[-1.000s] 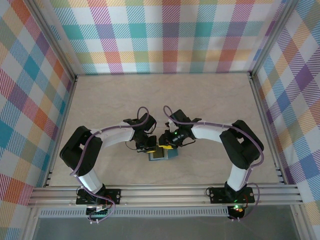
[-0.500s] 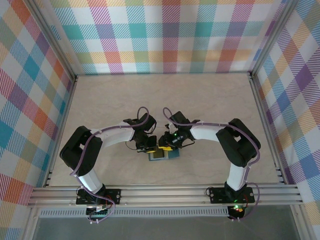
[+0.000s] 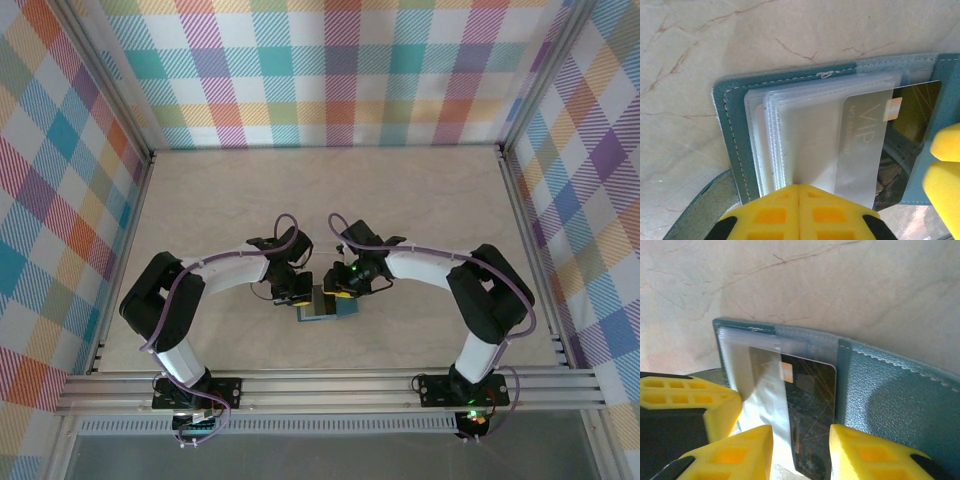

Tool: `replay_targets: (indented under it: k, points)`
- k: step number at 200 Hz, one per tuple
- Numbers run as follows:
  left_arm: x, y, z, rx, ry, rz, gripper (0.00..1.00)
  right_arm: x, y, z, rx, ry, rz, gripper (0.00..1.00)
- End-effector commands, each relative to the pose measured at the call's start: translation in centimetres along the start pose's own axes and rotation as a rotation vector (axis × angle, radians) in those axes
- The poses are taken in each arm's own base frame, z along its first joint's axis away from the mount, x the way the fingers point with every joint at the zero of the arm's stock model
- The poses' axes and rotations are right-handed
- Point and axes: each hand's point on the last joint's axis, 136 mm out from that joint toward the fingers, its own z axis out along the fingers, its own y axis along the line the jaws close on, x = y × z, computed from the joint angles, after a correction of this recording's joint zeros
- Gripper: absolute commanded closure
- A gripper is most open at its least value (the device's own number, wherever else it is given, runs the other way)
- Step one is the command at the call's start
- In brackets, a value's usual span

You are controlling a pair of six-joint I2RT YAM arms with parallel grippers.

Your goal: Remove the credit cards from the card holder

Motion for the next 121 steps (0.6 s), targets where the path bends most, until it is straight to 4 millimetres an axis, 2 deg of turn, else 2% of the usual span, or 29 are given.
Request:
replay_targets:
  k: [1, 28, 57, 78, 121]
  points:
    - [0.2, 0.0, -1.2, -0.023, -0.003, 0.018, 0.93, 0.1, 0.3, -0.7, -0.020, 0.012, 0.016, 0.64]
    - [0.0, -1.0, -2.0, 0.005, -0.009, 0.027, 0.92, 0.1, -1.1, -0.4, 0.005, 0.034, 0.047, 0.66]
    - [0.1, -1.6, -1.5, 0.007, 0.028, 0.043, 0.92, 0.2, -1.8, 0.4, -0.046, 0.075, 0.065, 0.68]
    - [0.6, -0.9, -0.8, -0.021, 0.056, 0.048, 0.92, 0.5, -2.0, 1.0, -0.079, 0.098, 0.063, 0.69]
    - [1.4, 1.7, 0.5, -0.132, 0.097, 0.058, 0.93, 0.6, -1.3, 1.3, -0.166, 0.117, 0.056, 0.72]
